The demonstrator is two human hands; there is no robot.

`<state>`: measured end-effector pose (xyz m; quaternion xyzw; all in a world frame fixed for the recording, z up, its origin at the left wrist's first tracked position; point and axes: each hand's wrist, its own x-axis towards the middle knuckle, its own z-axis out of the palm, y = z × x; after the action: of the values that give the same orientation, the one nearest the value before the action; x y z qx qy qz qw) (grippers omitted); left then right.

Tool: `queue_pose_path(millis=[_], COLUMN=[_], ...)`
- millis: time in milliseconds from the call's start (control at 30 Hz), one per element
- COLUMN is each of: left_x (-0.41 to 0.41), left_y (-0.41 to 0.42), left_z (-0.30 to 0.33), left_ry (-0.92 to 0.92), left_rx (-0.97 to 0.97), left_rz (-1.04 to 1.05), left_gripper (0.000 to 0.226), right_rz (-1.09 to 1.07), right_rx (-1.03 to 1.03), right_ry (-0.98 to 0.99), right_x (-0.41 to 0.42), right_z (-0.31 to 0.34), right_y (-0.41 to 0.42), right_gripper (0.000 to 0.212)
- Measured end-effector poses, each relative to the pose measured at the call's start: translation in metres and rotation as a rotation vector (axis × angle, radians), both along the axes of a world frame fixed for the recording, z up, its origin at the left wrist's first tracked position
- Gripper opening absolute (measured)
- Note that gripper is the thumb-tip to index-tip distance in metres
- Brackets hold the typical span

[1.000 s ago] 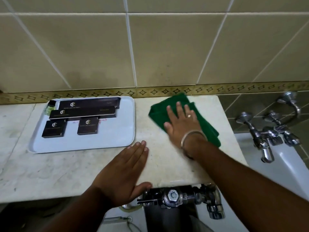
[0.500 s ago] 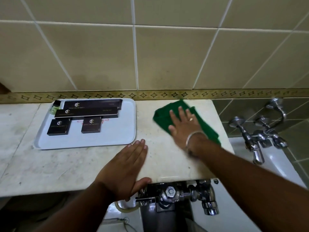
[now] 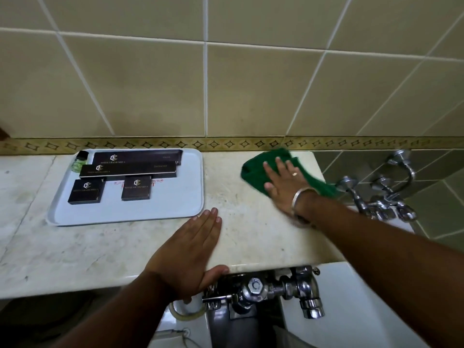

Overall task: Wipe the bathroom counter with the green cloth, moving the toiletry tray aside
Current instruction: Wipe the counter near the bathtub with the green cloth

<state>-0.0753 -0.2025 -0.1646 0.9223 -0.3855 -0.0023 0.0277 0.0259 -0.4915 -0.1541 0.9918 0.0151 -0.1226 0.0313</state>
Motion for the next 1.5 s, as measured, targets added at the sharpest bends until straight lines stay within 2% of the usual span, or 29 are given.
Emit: queue_pose_path(millis=[100,167,233,300,367,433,500,567,633,700,833,933,1000,1067,1200,1267,1400,1500], left_x=[-0.003,-0.003,-0.002,-0.001,0.0,0.0,0.0,-0.002,-0.005,-0.006,-0.004,-0.002,-0.003,-0.004,-0.005,-0.006,-0.017,-0.023], left_y=[0.0,0.0,0.0,0.0,0.0,0.0,0.0,-0.001,-0.001,0.0,0.002,0.003,0.003,0.003,0.009,0.01,0.006,-0.005], left_z=[0.003,0.003,0.001,-0.002,-0.005,-0.004,-0.002,0.002,0.005,0.004,-0.006,-0.009,-0.009,-0.009,-0.009,-0.008,0.003,0.017], left_ry=[0.025,0.03,0.025,0.014,0.004,0.002,0.008,0.005,0.006,0.018,0.003,0.002,0.001,-0.012,0.011,0.042,0.116,0.169], left_rx=[0.001,-0.003,-0.015,-0.027,-0.029,-0.021,-0.005,0.008,0.014,0.004,-0.025,-0.034,-0.044,-0.067,-0.154,-0.176,-0.157,-0.158], left_rz=[0.013,0.02,0.02,0.008,0.002,0.003,0.02,0.034,0.041,0.049,0.039,0.035,0.029,0.029,0.034,0.038,0.081,0.221], left_gripper=[0.09,0.09,0.089,0.089,0.089,0.089,0.091,0.092,0.093,0.093,0.093,0.093,0.093,0.095,0.108,0.108,0.099,0.087], right_rz=[0.257,0.311,0.235,0.013,-0.129,-0.146,-0.061,0.087,0.21,0.24,0.034,-0.207,-0.288,-0.177,0.289,0.395,0.369,0.115], right_rx=[0.069,0.085,0.012,0.019,0.019,0.014,0.045,0.066,0.114,0.145,0.06,0.028,0.035,0.005,0.08,0.085,0.071,0.157], right_ry=[-0.031,-0.034,-0.01,0.042,0.052,0.035,0.014,-0.007,-0.048,-0.052,-0.057,-0.048,-0.037,-0.045,-0.112,-0.081,0.007,-0.052], right_x=[-0.091,-0.13,-0.114,-0.065,-0.009,0.021,0.01,-0.036,-0.091,-0.125,-0.074,0.004,0.026,0.009,-0.099,-0.126,-0.127,-0.153], right_z=[-0.007,-0.008,-0.006,0.0,-0.001,-0.004,-0.008,-0.011,-0.013,-0.013,-0.008,-0.005,-0.001,-0.001,-0.015,-0.016,0.008,0.015], right_y=[0.014,-0.013,-0.059,-0.078,-0.062,-0.024,0.013,0.034,0.033,0.01,-0.047,-0.036,-0.017,-0.002,0.031,0.039,0.04,0.035], right_gripper=[0.062,0.063,0.062,0.06,0.06,0.061,0.061,0.061,0.061,0.061,0.058,0.059,0.058,0.059,0.06,0.06,0.062,0.073])
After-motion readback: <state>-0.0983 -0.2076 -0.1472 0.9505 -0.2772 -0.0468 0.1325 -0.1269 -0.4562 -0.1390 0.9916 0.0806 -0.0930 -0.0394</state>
